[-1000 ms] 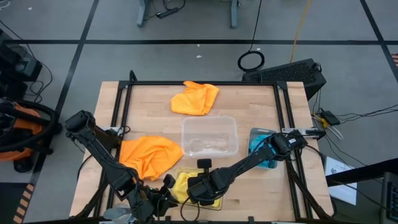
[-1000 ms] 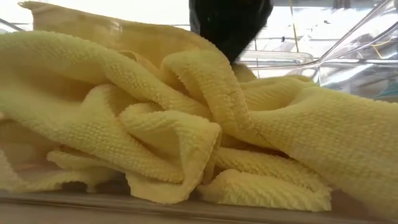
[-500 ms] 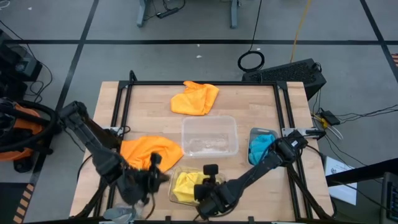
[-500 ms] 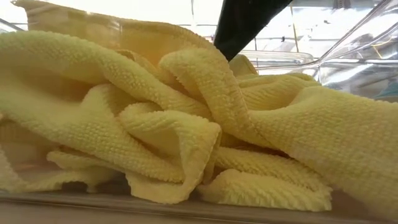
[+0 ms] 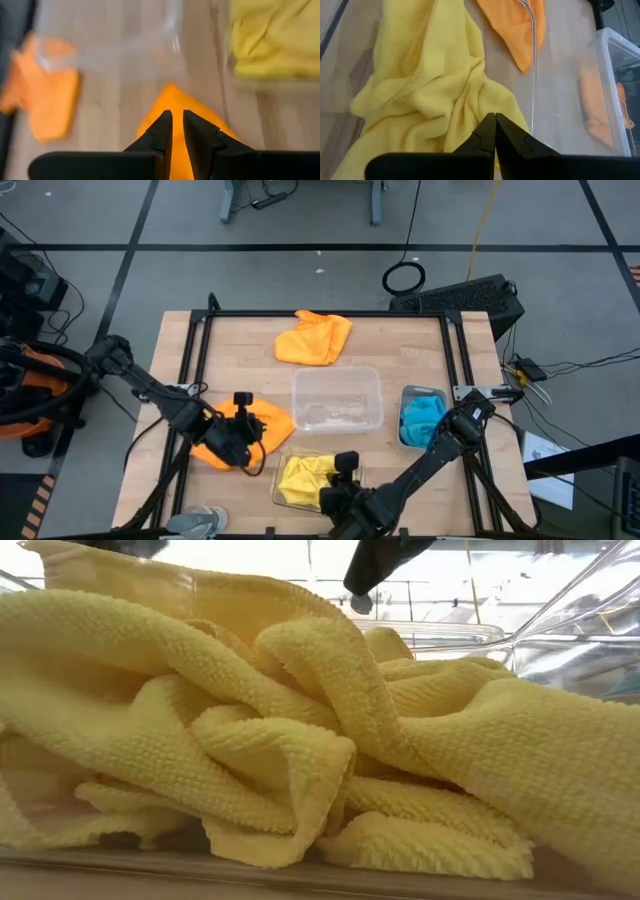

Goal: Sort microfiber towel by color & place in baskets
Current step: Put the bottom orange microfiber cloth into the white transparent bin

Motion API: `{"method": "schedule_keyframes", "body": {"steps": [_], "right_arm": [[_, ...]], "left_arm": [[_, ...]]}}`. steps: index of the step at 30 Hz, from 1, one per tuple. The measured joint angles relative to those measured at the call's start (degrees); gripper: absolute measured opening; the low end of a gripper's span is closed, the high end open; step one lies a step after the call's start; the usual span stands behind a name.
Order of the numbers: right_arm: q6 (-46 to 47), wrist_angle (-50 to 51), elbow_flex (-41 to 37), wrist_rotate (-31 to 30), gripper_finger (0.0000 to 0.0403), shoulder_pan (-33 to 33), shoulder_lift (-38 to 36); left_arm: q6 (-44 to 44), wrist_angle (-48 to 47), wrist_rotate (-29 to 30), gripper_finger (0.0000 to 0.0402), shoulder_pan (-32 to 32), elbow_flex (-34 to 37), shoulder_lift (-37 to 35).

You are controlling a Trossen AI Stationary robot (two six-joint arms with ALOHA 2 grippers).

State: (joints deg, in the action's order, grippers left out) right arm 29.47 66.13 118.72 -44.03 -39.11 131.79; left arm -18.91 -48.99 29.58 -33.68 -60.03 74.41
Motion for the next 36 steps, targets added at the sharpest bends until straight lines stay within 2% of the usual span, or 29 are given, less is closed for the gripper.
{"method": "schedule_keyframes", "body": {"steps": [3, 6, 8, 17, 22, 27, 36], "right_arm": [[-0.05, -0.01, 0.0, 0.0, 0.0, 0.0, 0.0], [-0.09, -0.02, 0.0, 0.01, 0.0, 0.07, -0.02], [-0.09, -0.07, 0.0, 0.03, 0.0, 0.32, -0.02], [0.07, -0.72, 0.0, 0.5, 0.0, 0.66, -0.11], [0.07, -0.77, 0.0, 0.52, 0.0, 0.62, -0.11], [0.07, -0.79, 0.02, 0.53, 0.0, 0.94, -0.11], [0.09, -1.46, 0.02, 0.57, 0.0, 1.01, -0.11]], "left_arm": [[-5.36, 0.05, -5.19, 0.0054, 2.41, 3.73, -0.74], [-10.16, 0.11, -14.54, 0.0054, 4.66, 6.81, -1.29], [-12.38, -0.06, -18.34, 0.0054, 5.59, 8.6, -1.28], [-15.66, 0.65, -26.16, 0.0054, 7.89, 14.51, -1.26], [-18.26, -0.53, -27.21, 0.0068, 7.83, 14.75, -1.26], [-18.28, -2.61, -27.2, 0.0127, 7.72, 14.75, -1.26], [-19.98, -2.93, -29.52, 0.0278, 6.02, 14.81, -1.26]]}}
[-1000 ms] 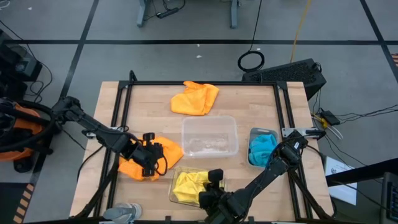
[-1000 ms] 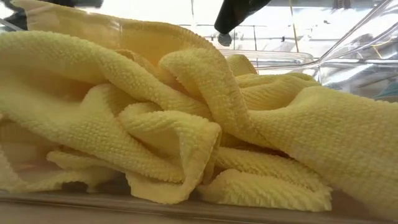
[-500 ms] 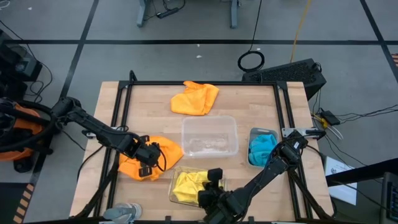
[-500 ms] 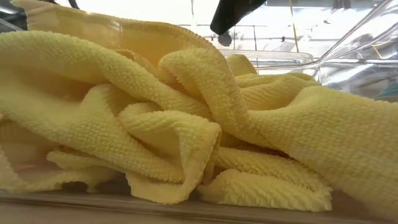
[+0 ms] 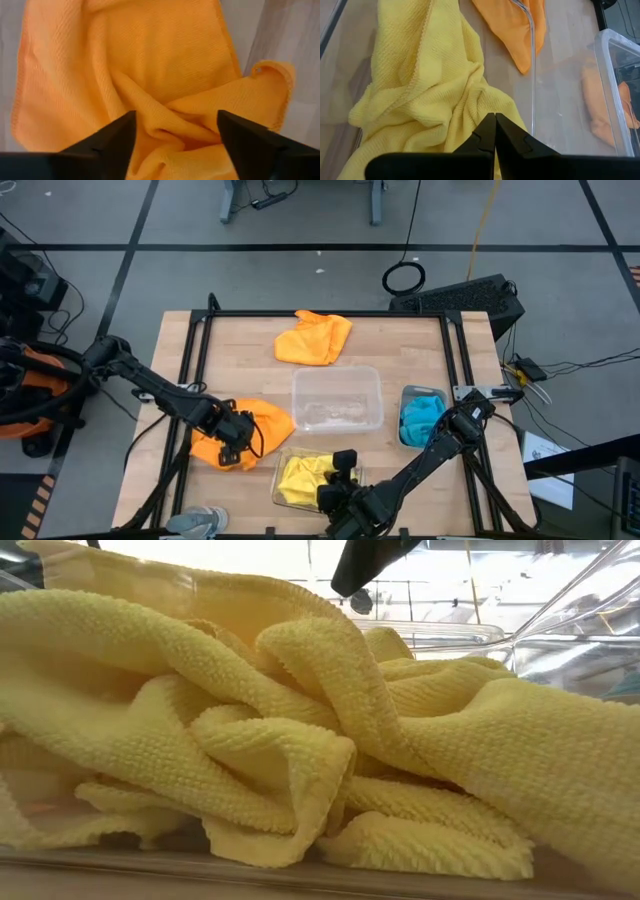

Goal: Sort microfiber towel by color & place in baskets
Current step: Put the bottom orange microfiber cloth into the white transparent bin

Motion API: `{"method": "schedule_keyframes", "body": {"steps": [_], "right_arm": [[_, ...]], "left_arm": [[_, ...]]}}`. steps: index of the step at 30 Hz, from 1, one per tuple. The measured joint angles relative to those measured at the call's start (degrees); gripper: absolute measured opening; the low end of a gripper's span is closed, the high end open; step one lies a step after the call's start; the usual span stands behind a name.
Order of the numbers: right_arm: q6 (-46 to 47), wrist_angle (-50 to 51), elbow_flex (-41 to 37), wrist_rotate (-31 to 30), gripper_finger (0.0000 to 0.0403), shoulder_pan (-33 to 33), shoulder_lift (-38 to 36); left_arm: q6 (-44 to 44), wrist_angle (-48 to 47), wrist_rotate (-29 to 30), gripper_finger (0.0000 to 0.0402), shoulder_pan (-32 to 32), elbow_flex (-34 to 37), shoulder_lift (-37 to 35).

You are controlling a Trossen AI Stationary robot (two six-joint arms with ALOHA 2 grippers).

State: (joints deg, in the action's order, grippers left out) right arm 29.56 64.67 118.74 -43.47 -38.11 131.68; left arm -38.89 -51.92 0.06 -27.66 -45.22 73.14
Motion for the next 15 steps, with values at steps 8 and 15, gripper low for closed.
{"method": "schedule_keyframes", "body": {"steps": [8, 15], "right_arm": [[0.24, -0.03, 0.0, 0.02, 0.0, -0.22, 0.0], [0.22, -0.14, 0.0, 0.01, 0.0, -0.14, 0.0]], "left_arm": [[-5.84, 0.54, 0.02, 0.0341, -3.13, 6.38, 0.0], [-5.82, 10.33, 0.29, 0.0321, -3.65, 14.0, 0.01]]}}
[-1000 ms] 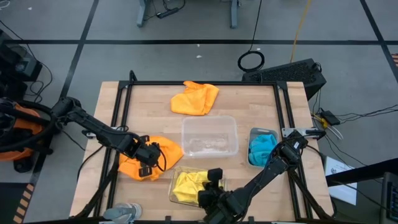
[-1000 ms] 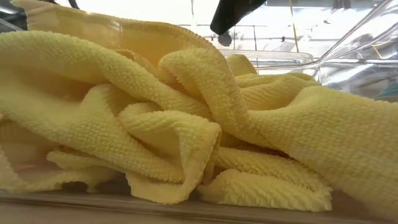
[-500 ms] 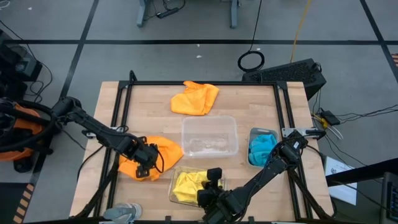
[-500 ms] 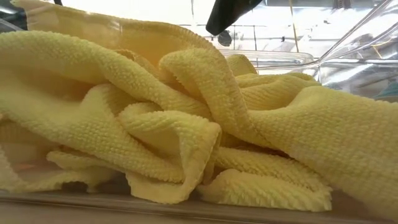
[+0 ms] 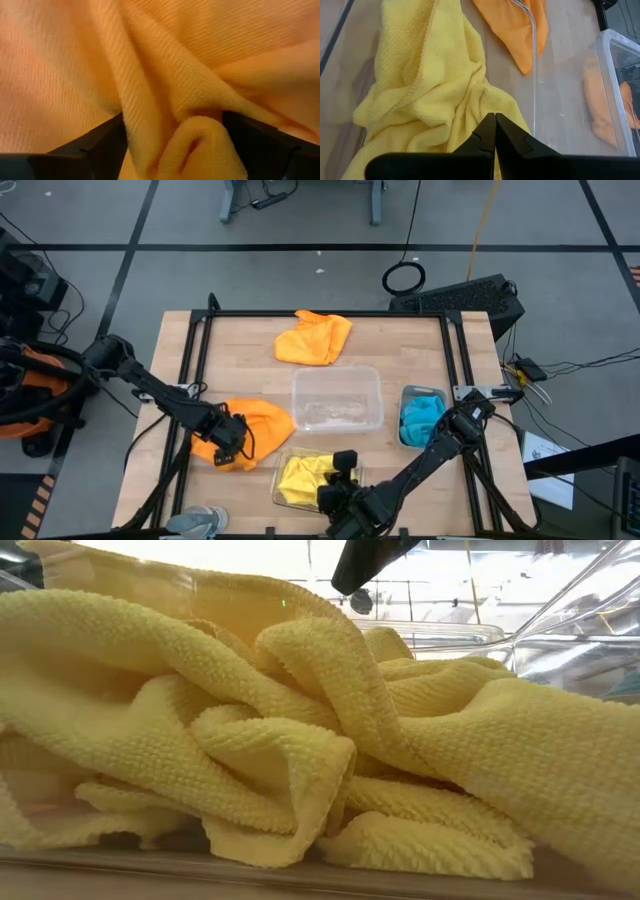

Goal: Sort microfiber towel by color & place in baskets
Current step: Put the bottom orange microfiber cloth into the white transparent bin

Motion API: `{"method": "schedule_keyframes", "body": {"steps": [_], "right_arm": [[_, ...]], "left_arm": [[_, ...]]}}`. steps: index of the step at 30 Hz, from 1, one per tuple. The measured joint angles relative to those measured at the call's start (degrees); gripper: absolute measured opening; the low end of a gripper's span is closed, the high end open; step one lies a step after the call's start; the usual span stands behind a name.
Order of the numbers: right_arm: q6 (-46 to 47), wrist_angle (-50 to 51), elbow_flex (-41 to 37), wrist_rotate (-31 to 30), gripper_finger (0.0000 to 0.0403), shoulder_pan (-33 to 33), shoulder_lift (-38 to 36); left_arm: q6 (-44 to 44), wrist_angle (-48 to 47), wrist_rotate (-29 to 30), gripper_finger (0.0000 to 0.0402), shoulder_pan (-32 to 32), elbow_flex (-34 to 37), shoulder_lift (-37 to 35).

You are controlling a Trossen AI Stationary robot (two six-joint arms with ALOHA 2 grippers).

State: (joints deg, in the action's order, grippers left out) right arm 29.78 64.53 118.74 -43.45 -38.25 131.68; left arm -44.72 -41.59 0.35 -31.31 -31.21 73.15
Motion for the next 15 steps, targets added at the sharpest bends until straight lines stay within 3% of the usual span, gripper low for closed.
{"method": "schedule_keyframes", "body": {"steps": [6, 13, 15], "right_arm": [[-0.38, -0.62, 0.0, -0.01, 0.0, 0.67, 0.0], [-0.65, -3.11, 0.0, -0.09, 0.0, 1.29, 0.0], [-0.88, -3.56, 0.0, -0.26, 0.0, 1.44, 0.0]], "left_arm": [[-0.99, 4.45, 2.06, 0.0242, 0.0, 2.89, -0.27], [-1.37, 4.05, 3.8, 0.0052, 0.0, 2.0, -0.07], [-1.68, 3.69, 4.49, 0.0018, 0.1, 0.96, 0.05]]}}
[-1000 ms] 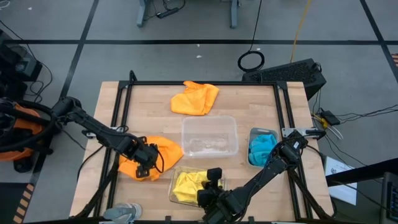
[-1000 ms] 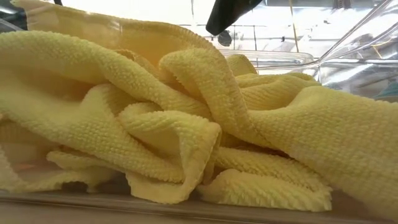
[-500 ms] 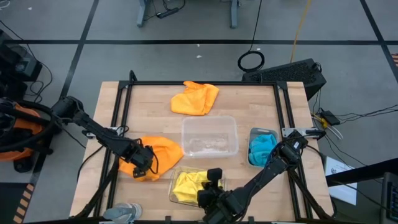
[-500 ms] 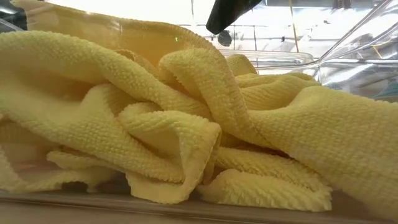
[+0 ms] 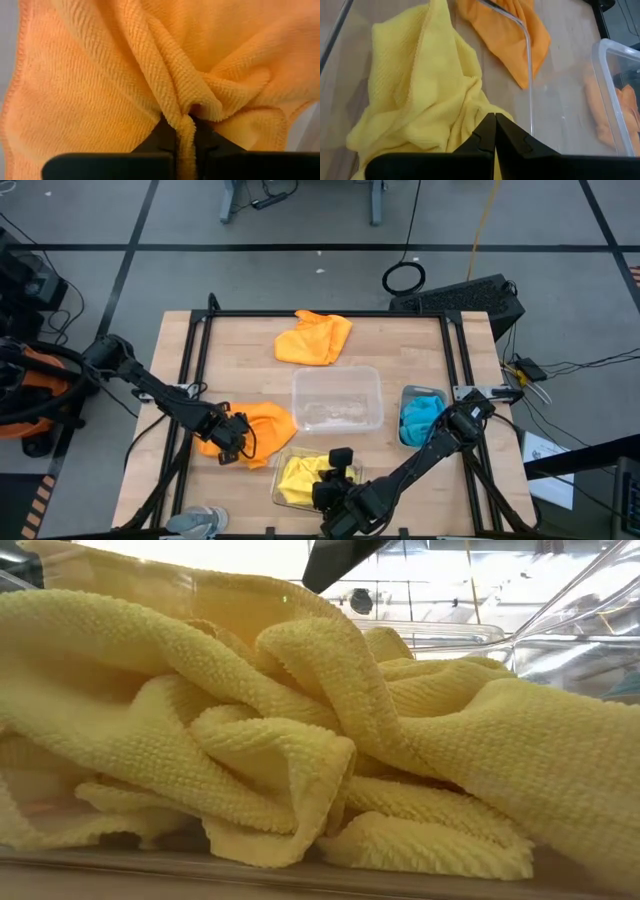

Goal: Sort microfiber towel by color & place in baskets
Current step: Put the bottom orange microfiber cloth into the white transparent bin

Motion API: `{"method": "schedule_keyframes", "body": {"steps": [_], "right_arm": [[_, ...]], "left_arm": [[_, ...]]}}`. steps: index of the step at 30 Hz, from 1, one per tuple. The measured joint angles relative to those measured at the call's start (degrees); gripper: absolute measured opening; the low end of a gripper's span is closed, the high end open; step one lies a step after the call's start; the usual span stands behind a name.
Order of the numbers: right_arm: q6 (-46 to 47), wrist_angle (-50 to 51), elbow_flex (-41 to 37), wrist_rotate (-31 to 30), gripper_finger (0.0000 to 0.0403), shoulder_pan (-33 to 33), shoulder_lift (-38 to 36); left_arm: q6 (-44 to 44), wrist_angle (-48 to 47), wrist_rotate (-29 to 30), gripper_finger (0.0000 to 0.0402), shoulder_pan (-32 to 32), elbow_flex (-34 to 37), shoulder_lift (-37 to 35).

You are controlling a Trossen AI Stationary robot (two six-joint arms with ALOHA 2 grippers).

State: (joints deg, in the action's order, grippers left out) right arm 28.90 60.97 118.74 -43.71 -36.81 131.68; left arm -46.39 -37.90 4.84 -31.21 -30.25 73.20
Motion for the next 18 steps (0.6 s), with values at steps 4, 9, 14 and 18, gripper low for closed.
{"method": "schedule_keyframes", "body": {"steps": [4, 9, 14, 18], "right_arm": [[-1.04, -0.87, 0.0, -1.4, 0.0, 0.43, 0.0], [-1.13, -2.12, 0.0, -2.81, 0.0, 1.18, 0.0], [-5.02, -4.69, 0.0, -3.3, 0.0, 1.74, 0.0], [-10.16, -5.93, 0.0, -5.12, 0.0, 2.76, 0.0]], "left_arm": [[-0.45, -0.82, 0.93, 0.0024, 0.05, -3.26, -0.1], [2.32, -4.98, 3.86, 0.0025, -0.06, -9.25, -0.1], [6.51, -9.94, 7.07, 0.0026, -0.48, -16.44, -0.17], [9.52, -11.68, 8.04, 0.0026, -1.34, -21.85, -0.21]]}}
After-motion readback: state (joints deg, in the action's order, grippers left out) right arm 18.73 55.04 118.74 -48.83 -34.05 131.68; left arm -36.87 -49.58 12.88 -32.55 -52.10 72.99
